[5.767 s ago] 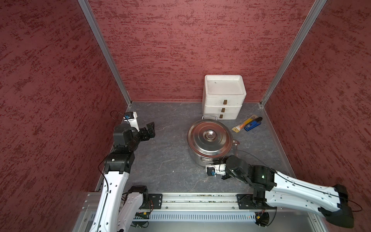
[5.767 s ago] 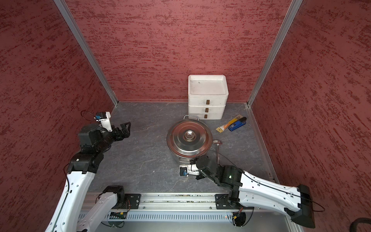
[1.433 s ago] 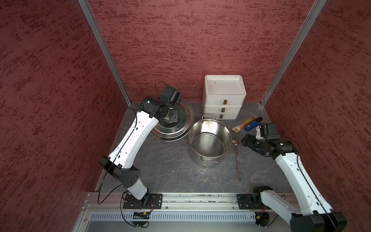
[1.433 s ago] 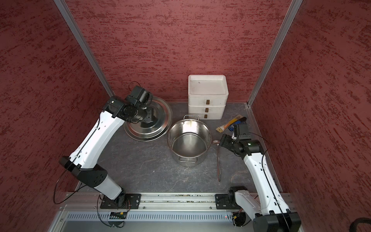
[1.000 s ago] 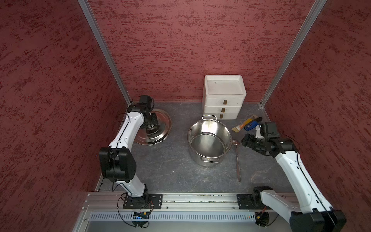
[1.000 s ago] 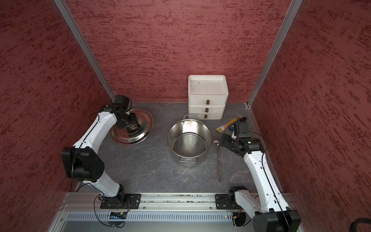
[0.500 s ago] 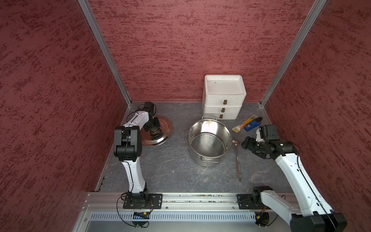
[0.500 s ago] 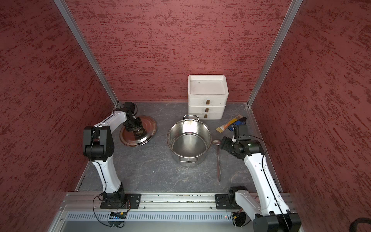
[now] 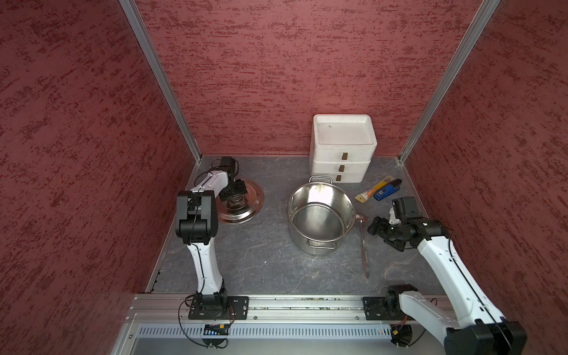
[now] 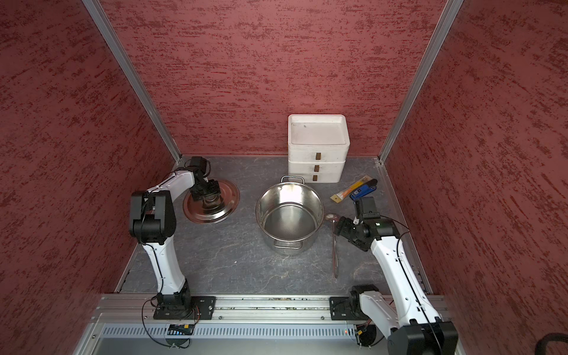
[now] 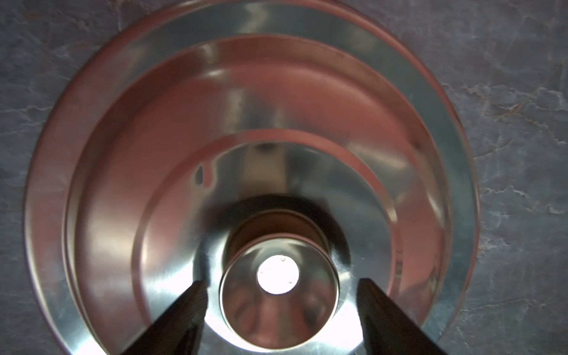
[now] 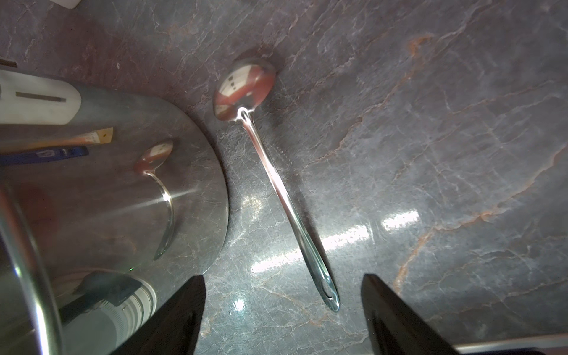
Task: Stir the soup with a spoon
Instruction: Place the lid at the center of the board, then pick up the spoon from the center of the board.
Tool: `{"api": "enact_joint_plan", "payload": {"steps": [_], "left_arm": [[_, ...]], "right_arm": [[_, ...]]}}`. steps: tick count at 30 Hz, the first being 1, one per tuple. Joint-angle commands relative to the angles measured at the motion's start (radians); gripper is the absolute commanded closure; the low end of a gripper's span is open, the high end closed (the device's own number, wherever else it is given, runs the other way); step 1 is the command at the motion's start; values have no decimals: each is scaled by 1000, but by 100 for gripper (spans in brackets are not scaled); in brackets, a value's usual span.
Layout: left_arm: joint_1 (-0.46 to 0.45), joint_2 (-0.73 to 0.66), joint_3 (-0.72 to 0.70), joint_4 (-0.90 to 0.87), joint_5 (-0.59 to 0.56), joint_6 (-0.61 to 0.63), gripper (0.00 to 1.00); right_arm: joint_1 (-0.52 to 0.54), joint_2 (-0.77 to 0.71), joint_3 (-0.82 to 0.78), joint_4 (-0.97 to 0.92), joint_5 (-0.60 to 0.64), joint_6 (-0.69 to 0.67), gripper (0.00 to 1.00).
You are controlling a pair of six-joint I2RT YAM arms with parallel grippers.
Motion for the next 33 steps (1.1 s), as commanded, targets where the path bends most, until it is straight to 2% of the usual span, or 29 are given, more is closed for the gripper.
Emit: {"api": "enact_joint_plan", "payload": {"steps": [1,8,13,20,25,28,33], "left_arm": [[13,-5,-9,24,16,12,1],[36,-124,-29,31,11,7,0],[48,-295,-69,53,14,9,0],[48,-644,-279,244,149,43,0],[53,-876,-421,408,190,94,0],[52,-973,-471,461,210,123,0],[50,-1077,-496,429,201,135,0]], "right_arm": [[-10,7,-25,20,-33,1,16],[-10,69,-64,100,-83,-38,16],[-16,163,-96,184,-116,-97,18],[-56,314,-144,360,-209,-166,28],[-69,435,-121,429,-217,-228,36],[-77,520,-102,443,-218,-267,46],[-79,574,-98,474,-237,-279,57]]}}
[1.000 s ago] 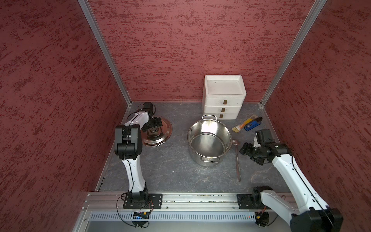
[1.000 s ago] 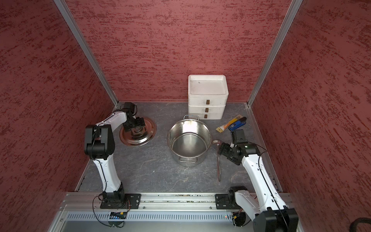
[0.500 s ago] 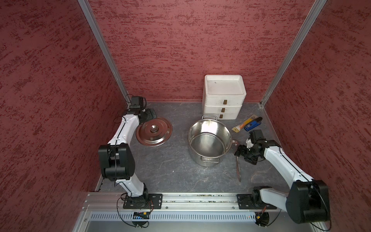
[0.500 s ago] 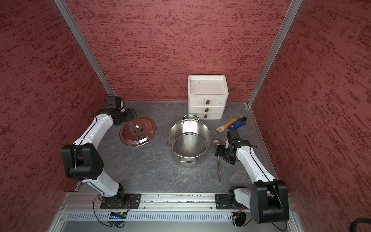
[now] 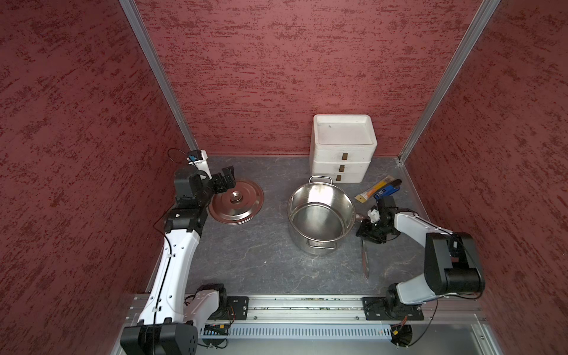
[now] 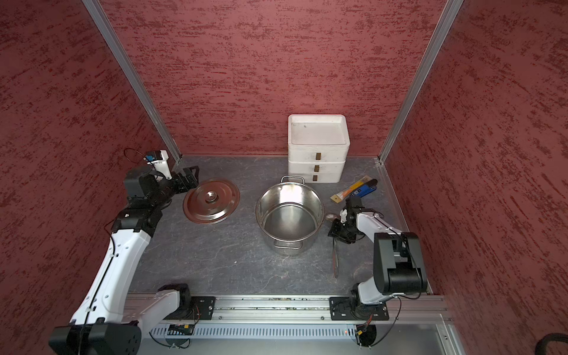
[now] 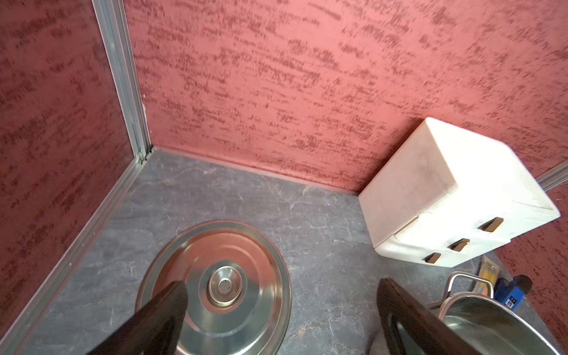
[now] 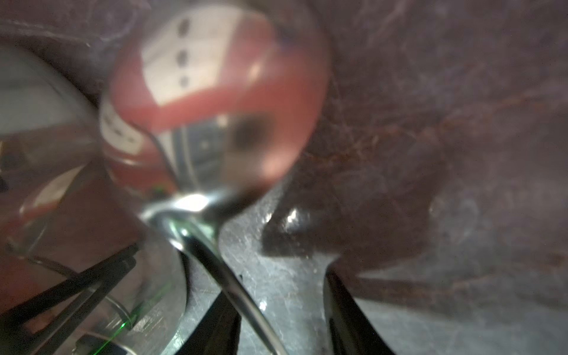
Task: Stir the soup with a spoon
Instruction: Pick up the spoon from the center of the board.
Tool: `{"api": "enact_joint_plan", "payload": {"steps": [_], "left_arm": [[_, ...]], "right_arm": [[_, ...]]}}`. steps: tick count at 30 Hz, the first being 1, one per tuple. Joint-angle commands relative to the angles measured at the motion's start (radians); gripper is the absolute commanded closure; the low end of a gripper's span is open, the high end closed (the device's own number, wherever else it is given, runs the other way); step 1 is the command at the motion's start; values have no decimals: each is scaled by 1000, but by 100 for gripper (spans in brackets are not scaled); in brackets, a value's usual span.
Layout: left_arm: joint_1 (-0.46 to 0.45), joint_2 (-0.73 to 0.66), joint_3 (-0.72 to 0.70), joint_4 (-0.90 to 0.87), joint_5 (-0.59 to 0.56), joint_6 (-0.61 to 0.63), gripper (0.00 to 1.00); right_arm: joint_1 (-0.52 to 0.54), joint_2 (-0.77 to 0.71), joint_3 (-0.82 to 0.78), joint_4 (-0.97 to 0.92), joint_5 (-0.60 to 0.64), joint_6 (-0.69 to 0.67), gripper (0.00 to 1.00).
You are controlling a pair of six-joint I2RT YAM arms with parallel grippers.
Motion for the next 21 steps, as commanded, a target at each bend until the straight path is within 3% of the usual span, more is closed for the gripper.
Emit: {"api": "enact_joint_plan", "payload": {"steps": [1,10,16,21], "left_arm": [[3,-55,-23,32,27,32,0],[-26,-172,-77,50,184,127,2],[-96,-192,-90,52,217,219,2],[-196,-188,-90,54,248,334,3]], "right_arm": [[-7,44,-6,59,-23,-26,60],[-7,47,-19,64,-48,-9,78],[-7,13,-30,30,-16,-1,100],[-6,-104,-24,-58,38,11,100]]}}
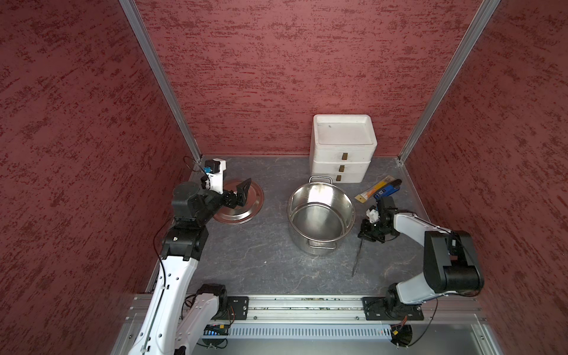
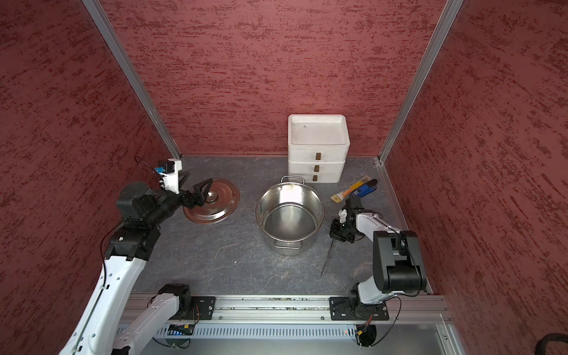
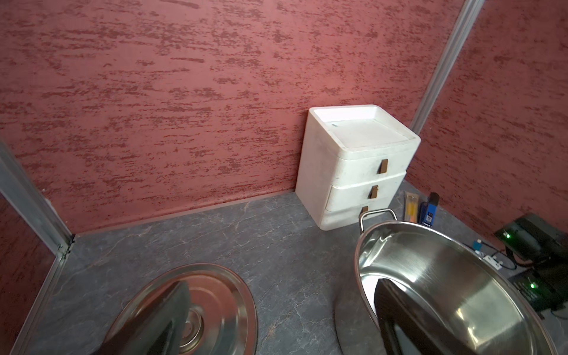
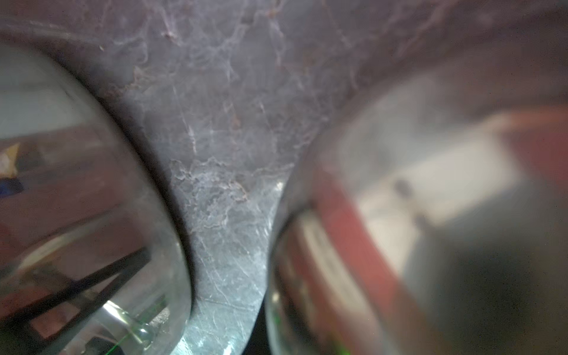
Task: Stir the soup with a spoon
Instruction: Pick up the spoon from the center of the board.
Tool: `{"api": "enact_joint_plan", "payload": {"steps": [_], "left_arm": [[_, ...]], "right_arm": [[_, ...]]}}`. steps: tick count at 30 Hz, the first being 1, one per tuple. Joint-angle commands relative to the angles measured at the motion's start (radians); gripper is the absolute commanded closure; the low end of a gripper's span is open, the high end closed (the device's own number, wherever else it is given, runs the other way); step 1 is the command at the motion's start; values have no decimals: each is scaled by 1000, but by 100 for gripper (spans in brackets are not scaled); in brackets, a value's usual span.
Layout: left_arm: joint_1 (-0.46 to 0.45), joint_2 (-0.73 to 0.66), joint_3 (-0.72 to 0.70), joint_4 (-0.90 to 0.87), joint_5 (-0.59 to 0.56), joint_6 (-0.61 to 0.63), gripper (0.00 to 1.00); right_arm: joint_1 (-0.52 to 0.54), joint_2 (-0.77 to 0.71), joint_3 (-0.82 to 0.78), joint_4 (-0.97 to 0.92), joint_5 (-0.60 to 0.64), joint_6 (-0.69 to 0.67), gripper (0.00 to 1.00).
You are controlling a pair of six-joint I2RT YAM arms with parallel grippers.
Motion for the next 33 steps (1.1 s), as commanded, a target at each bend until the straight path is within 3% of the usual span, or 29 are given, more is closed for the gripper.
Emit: {"api": "enact_joint_plan", "payload": {"steps": [1,5,10,13,16,18,20,25,33], "left_arm": [[-69,-3,-5,23,44,120,3],[-189,4,-2,37,41,200,4],[-357,9,-21,91,10,360,4],[-470,35,-8,105,-5,481,5],[-606,89,31,89,-21,656,5],[-690,127,58,90,-44,755,4],[-766,162,76,98,-61,845,5],[-908,201,72,181,-119,1060,5],[-1030,233,84,230,-93,1172,6]], "right_arm": [[-4,-121,10,-113,72,14,100],[-3,-296,93,-300,104,32,100],[-5,-478,361,-556,88,50,100],[-5,-492,531,-622,-20,43,100],[0,-447,615,-564,-318,111,100],[27,-419,620,-424,-557,221,100],[77,-407,629,-285,-676,350,100],[166,-362,651,-159,-772,490,100],[255,-312,610,-2,-838,640,100]]}}
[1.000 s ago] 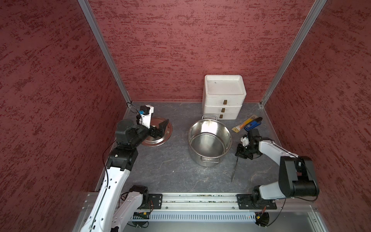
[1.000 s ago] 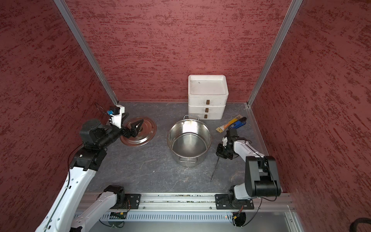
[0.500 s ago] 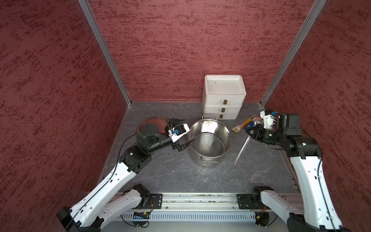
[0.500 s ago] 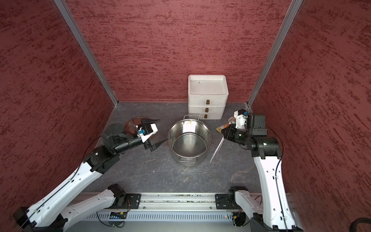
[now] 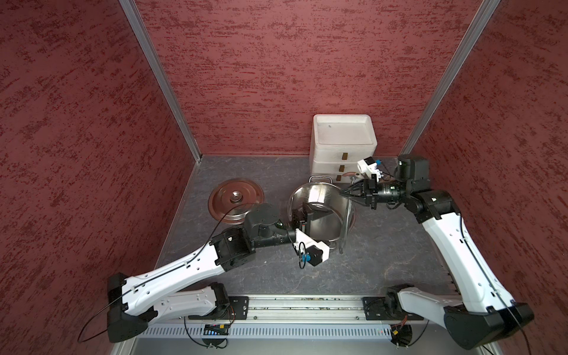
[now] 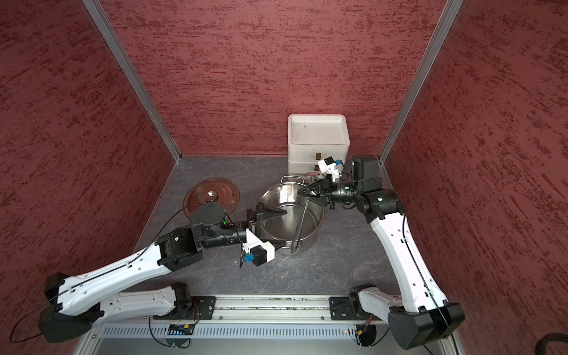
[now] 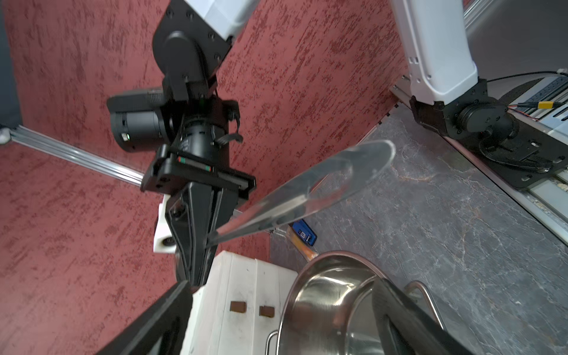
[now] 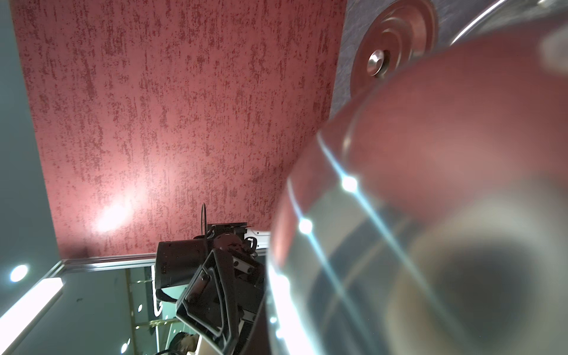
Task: Stir the soup with a spoon
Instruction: Pick up the spoon from the center of the board.
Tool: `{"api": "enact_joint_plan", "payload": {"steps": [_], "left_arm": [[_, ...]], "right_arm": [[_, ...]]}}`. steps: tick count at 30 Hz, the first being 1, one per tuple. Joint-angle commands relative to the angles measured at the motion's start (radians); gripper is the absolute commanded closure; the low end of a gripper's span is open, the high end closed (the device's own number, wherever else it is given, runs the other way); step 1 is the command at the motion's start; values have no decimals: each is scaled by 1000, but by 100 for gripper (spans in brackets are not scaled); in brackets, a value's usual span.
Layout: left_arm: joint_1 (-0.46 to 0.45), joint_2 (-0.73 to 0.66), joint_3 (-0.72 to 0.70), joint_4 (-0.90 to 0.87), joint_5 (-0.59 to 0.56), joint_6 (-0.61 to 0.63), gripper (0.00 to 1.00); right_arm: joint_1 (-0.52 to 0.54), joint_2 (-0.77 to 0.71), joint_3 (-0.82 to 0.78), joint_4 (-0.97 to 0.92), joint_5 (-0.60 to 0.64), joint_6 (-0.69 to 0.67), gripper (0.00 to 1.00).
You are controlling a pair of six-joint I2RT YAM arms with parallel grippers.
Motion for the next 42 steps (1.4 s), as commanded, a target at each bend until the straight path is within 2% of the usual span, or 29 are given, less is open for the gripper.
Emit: {"api": "enact_joint_plan", "payload": {"steps": [1,8,14,16,19,20,25,28,29,32,34,37,39,42], "left_arm": [[-26,19,23,57,-5,81,7],[-64,63,16,209,-18,102,16],[-83,81,25,212,-16,115,36],[-85,74,21,223,-12,117,47],[-88,70,20,238,-15,123,75],[-87,71,19,242,-17,125,80],[-88,77,16,254,-23,131,99],[-90,79,20,274,-32,104,100],[-89,82,25,282,-44,86,100],[-88,88,28,338,-132,-15,100],[-85,92,31,380,-208,-108,100],[-78,95,62,344,-317,-236,100],[-66,90,88,288,-370,-342,100],[-14,96,109,193,-386,-544,100]], "right_arm": [[41,20,-7,124,-70,88,100],[108,53,-11,119,-50,94,100],[142,72,0,131,-34,109,100],[146,72,-2,130,-31,111,100],[150,70,-11,142,-29,121,100],[151,69,-13,146,-29,124,100],[158,74,-18,153,-27,128,100],[157,66,-29,159,-7,135,100],[158,61,-33,165,6,137,92],[158,30,-43,180,78,117,55],[158,-13,-70,210,144,115,44],[158,-103,-131,216,288,106,28],[157,-189,-166,110,514,76,25],[157,-372,-262,-33,839,88,25]]}}
